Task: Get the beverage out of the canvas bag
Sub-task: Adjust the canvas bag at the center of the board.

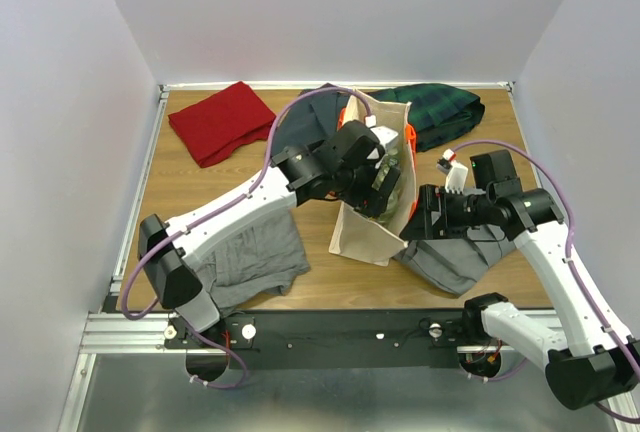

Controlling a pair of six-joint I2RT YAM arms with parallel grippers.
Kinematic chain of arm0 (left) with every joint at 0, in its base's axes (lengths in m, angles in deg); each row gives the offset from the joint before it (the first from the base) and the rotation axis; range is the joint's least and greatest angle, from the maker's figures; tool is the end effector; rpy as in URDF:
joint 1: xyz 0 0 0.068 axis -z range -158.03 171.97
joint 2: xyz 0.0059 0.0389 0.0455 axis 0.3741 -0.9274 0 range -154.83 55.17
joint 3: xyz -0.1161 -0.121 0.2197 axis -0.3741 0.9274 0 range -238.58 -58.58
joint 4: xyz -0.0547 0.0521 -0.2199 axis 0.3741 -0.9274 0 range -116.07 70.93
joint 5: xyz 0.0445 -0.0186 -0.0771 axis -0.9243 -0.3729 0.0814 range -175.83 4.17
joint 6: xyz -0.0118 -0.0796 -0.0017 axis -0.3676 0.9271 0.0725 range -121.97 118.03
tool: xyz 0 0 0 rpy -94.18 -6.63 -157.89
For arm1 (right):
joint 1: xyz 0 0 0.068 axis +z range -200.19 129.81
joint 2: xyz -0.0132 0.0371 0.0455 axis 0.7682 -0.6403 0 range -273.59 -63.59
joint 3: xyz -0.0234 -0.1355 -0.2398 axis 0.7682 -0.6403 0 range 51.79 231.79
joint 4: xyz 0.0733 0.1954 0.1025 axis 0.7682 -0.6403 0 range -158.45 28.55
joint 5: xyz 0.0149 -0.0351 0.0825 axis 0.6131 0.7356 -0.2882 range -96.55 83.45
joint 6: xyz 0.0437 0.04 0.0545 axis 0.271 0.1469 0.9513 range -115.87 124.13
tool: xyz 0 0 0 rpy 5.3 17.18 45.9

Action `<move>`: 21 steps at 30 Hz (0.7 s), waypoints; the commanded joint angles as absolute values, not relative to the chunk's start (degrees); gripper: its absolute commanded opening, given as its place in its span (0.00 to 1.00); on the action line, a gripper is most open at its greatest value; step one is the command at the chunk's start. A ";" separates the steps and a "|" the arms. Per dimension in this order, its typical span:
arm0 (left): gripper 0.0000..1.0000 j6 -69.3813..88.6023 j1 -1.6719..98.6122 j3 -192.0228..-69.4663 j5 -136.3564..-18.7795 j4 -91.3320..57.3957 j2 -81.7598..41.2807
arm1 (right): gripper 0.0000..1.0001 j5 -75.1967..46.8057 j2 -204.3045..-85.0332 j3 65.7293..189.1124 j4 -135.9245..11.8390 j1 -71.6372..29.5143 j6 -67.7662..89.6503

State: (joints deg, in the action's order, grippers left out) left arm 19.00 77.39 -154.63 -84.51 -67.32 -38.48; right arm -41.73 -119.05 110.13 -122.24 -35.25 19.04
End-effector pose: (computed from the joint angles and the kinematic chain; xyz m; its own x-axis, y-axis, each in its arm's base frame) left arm 0.1962 -0.2877 0.3465 -0.6780 0.3533 -0.6446 0.6314 0.7288 -0.2648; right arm 0.1329 0.0769 0.2939 -0.9214 -0.0281 -0.3877 -0.2787 0.7431 0.6084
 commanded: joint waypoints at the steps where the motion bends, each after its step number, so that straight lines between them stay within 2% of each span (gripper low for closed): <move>1: 0.99 22.37 77.87 -148.85 -81.17 -63.99 -33.00 | 1.00 -43.29 -117.20 108.56 -124.64 -34.72 17.75; 12: 0.99 24.14 79.80 -140.41 -83.28 -61.79 -27.19 | 1.00 -43.82 -117.20 108.21 -124.46 -34.19 17.66; 21: 0.99 24.92 80.59 -137.34 -89.95 -63.11 -27.28 | 1.00 -44.87 -116.85 107.69 -124.82 -33.93 17.84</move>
